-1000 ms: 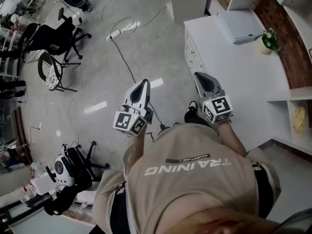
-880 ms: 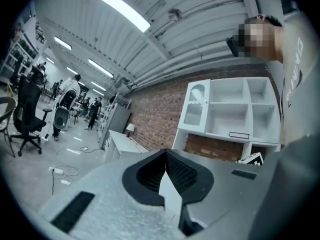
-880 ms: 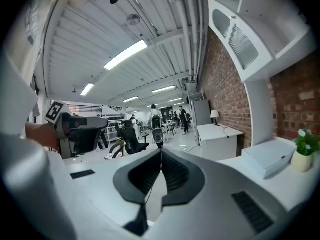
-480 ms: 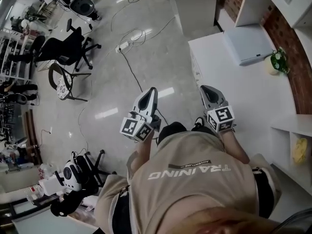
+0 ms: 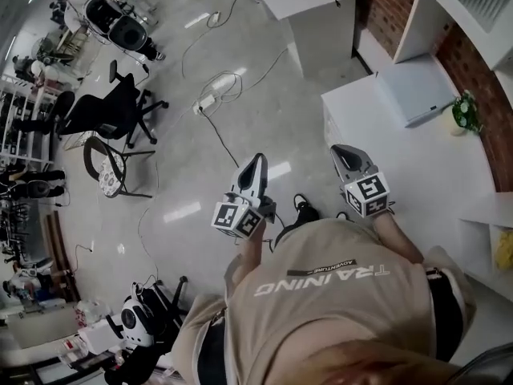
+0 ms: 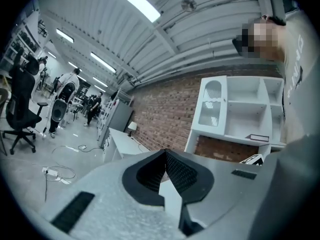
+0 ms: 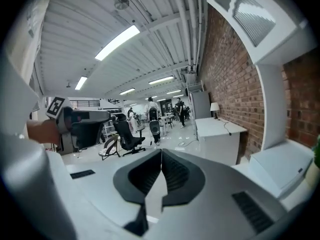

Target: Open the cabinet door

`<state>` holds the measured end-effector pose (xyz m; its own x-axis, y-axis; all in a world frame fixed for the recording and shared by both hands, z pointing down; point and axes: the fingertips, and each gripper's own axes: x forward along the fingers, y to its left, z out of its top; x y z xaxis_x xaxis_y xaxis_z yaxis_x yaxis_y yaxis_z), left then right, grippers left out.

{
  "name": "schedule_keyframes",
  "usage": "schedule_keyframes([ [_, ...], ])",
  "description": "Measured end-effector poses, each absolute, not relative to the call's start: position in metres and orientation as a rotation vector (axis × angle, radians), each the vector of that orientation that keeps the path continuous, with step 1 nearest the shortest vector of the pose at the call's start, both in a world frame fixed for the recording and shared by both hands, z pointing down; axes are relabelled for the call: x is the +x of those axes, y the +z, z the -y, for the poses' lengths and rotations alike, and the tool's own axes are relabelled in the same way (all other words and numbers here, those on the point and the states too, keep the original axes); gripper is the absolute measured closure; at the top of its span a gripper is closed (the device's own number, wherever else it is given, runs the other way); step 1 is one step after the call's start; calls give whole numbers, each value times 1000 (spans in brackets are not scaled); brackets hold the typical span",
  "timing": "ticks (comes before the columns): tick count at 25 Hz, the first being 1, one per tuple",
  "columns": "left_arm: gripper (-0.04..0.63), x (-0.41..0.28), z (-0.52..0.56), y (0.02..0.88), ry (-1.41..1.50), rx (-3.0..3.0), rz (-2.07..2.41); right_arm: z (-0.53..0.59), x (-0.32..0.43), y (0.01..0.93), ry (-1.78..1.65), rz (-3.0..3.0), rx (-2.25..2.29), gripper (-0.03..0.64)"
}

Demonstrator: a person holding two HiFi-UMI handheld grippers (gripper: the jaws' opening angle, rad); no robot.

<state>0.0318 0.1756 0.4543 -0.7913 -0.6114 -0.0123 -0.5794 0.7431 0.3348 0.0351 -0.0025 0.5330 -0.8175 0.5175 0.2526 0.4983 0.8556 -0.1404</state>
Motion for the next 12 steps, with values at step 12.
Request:
schedule_keyframes([
  [12, 588, -26, -252, 485, -549, 974, 2834, -80, -43, 507, -1, 2826, -745, 603],
])
